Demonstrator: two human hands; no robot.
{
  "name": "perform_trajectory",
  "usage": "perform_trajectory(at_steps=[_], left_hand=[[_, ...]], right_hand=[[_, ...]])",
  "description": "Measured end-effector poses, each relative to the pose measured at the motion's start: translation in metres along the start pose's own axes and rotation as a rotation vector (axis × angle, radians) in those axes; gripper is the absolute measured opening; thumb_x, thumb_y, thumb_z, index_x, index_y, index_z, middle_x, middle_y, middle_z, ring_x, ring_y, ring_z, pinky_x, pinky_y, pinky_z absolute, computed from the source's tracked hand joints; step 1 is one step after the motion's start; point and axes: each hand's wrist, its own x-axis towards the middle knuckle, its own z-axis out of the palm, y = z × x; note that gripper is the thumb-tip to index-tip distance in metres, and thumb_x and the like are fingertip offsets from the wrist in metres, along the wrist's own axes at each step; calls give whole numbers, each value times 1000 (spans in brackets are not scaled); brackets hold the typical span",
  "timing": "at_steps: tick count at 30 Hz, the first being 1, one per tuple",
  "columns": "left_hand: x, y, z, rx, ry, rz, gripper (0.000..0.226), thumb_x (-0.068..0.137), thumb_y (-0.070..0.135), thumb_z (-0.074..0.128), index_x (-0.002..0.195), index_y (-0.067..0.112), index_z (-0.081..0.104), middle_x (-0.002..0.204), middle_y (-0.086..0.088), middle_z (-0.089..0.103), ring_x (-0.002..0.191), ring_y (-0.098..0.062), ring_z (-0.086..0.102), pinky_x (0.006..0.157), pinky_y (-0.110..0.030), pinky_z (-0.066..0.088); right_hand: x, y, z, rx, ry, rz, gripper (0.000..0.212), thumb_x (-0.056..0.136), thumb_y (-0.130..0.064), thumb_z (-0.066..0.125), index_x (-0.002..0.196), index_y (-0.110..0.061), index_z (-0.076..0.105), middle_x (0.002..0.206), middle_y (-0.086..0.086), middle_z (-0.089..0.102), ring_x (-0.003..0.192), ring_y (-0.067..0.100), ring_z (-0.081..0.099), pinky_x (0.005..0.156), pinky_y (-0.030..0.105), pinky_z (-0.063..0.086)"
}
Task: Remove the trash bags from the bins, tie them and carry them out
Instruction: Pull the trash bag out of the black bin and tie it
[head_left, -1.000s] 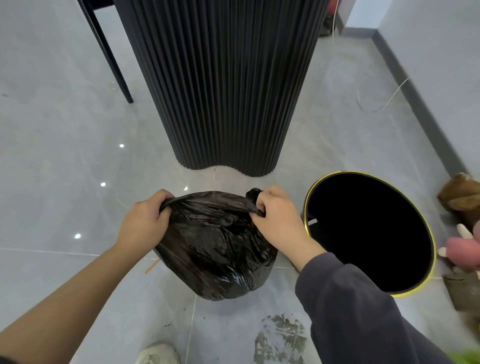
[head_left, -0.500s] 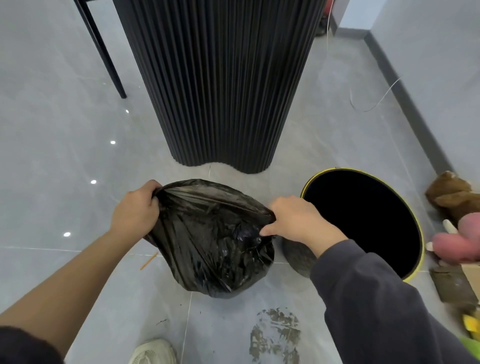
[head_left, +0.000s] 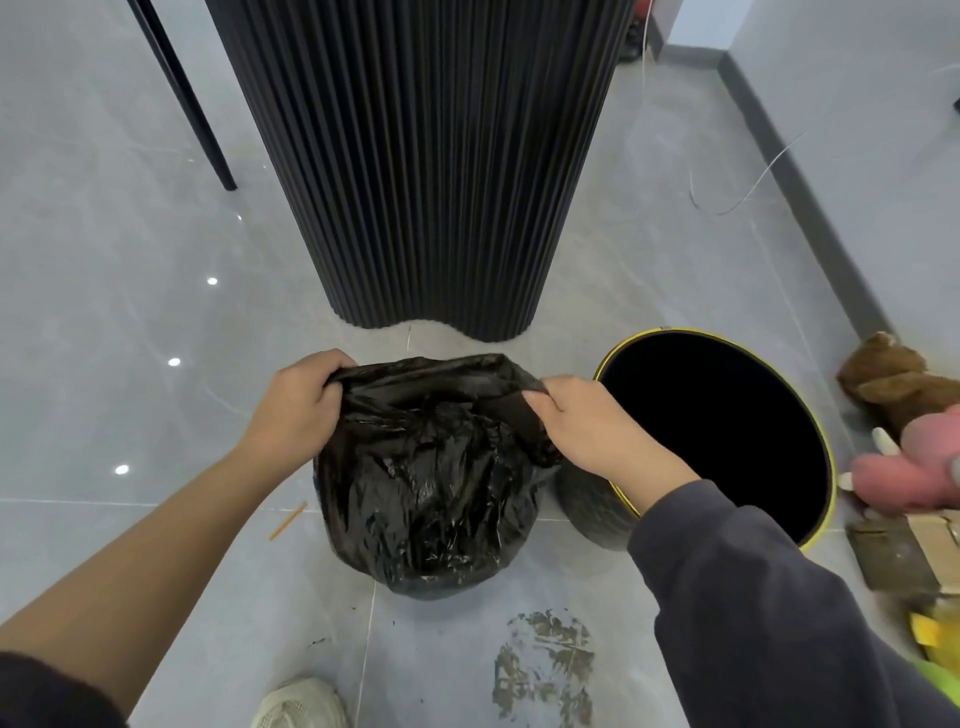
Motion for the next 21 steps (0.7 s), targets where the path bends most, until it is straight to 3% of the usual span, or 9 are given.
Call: perform_trajectory(at_steps=[3, 5, 7, 9, 12, 14, 16, 18, 21], left_hand=[[-3, 8, 7, 161, -91, 76, 22, 84, 39, 40, 93, 28, 57, 85, 2, 64, 83, -25, 61, 70, -35, 48], [-7, 17, 10, 286, -228, 176, 51, 73, 70, 47, 110, 34, 49, 94, 12, 60, 83, -18, 61, 70, -32, 48], [-9, 25, 19, 470, -412, 271, 86, 61, 80, 55, 132, 35, 34, 110, 15, 54, 91, -15, 62, 75, -30, 48], [-8, 20, 34, 711, -483, 388, 81, 71, 67, 61, 137, 30, 31, 124, 11, 55, 95, -18, 64, 73, -31, 50], [-3, 5, 38, 728, -309, 437, 23, 87, 23, 53, 110, 20, 56, 101, 0, 65, 83, -27, 64, 66, -38, 52], [1, -2, 29, 642, -210, 347, 18, 89, 15, 48, 103, 17, 59, 93, -3, 66, 80, -31, 64, 63, -36, 49], [5, -4, 21, 583, -189, 244, 19, 92, 14, 42, 104, 17, 56, 94, -4, 65, 82, -32, 61, 63, -34, 43], [6, -6, 20, 514, -211, 160, 20, 92, 12, 37, 101, 20, 53, 95, -4, 62, 83, -31, 58, 67, -36, 44], [4, -6, 19, 418, -231, 107, 27, 88, 6, 35, 85, 29, 49, 90, -2, 60, 81, -30, 57, 71, -41, 48]], right_hand=[[-2, 2, 6, 226, 54, 95, 29, 102, -33, 38, 85, -14, 53, 79, 7, 60, 74, 27, 61, 67, 40, 54], [-1, 3, 8, 399, 95, 175, 25, 100, -31, 43, 83, -16, 54, 73, 3, 58, 66, 19, 58, 55, 32, 52], [-1, 0, 6, 569, 62, 235, 21, 99, -30, 48, 82, -20, 56, 71, -2, 57, 61, 11, 54, 46, 19, 42], [-1, -1, 6, 623, 22, 241, 15, 95, -31, 55, 94, -17, 60, 80, -1, 62, 66, 9, 57, 48, 19, 42], [-4, 4, 3, 416, 50, 196, 39, 86, -29, 68, 119, -26, 48, 84, 1, 61, 67, 12, 58, 54, 27, 48], [-8, 8, -1, 281, 67, 68, 62, 89, -18, 63, 137, -39, 30, 80, 7, 59, 59, 18, 56, 59, 37, 52], [-15, 6, -2, 122, 54, -107, 68, 95, -12, 50, 143, -50, 19, 86, 8, 57, 65, 21, 57, 65, 40, 51], [-18, 5, 3, -56, 16, -209, 59, 98, -10, 39, 139, -51, 32, 95, -1, 47, 74, 20, 52, 67, 37, 48], [-16, 7, 16, -253, -34, -189, 54, 95, -4, 39, 127, -44, 55, 97, -3, 37, 75, 18, 45, 65, 35, 44]])
